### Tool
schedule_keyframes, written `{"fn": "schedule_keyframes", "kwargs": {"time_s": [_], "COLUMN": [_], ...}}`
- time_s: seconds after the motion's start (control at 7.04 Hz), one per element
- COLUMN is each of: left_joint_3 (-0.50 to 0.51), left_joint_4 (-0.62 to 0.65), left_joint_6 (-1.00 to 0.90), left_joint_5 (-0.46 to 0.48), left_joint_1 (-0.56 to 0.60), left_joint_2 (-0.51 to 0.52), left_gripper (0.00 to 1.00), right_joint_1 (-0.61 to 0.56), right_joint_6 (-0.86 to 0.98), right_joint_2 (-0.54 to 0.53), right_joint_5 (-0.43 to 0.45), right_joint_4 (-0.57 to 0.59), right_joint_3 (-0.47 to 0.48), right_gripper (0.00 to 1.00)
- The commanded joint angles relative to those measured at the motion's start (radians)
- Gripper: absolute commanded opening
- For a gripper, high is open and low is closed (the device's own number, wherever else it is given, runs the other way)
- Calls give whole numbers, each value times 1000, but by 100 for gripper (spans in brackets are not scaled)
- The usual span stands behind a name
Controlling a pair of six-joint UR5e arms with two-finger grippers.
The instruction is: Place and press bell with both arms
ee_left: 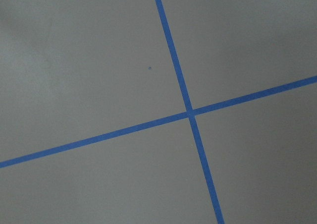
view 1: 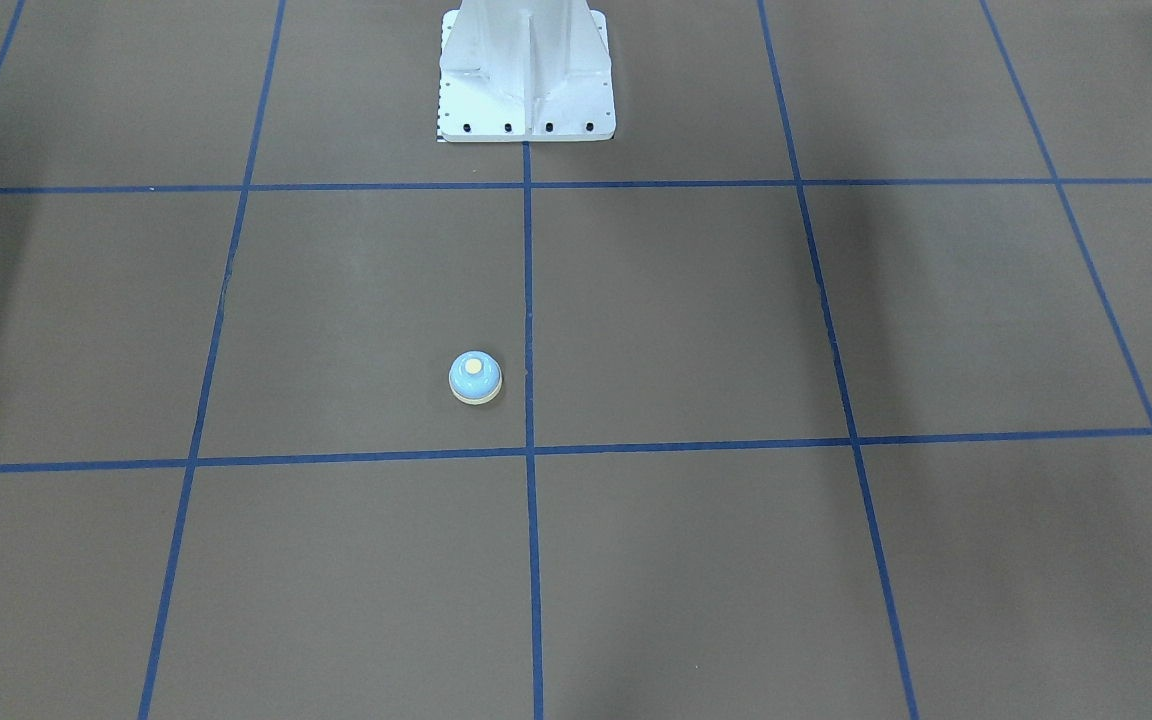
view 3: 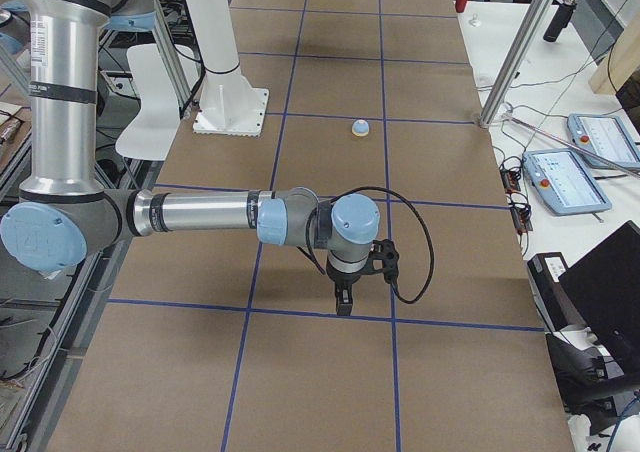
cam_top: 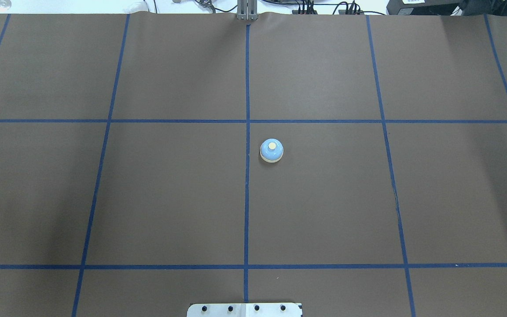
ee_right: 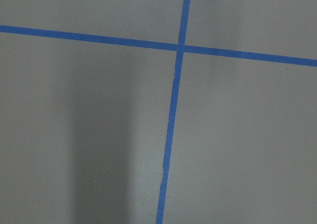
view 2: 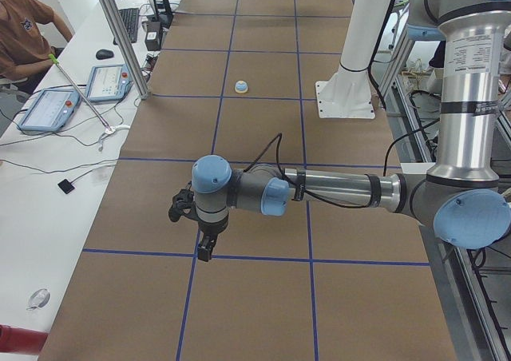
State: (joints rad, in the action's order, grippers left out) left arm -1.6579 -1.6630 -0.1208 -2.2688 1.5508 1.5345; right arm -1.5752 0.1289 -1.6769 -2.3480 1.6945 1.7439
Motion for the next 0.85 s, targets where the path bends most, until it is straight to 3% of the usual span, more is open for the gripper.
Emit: {"fn": "schedule_keyframes", "kwargs": {"time_s": [0.0,0.71], "left_joint_3": [-11,-19], "left_joint_4": [20,23], "left_joint_6": [-3,-3], "left_joint_5": [-2,-3], "left_joint_1": [2,2], "left_joint_2": [-14,-42], "left_gripper": [100,100], "right_joint_1": [-8,-9], "right_joint_6": [5,2], "right_joint_2": [-21,-20], "right_joint_5": [-7,-5], "right_joint_4": [1,13], "right_joint_3": [3,9], "right_gripper": [100,100]}}
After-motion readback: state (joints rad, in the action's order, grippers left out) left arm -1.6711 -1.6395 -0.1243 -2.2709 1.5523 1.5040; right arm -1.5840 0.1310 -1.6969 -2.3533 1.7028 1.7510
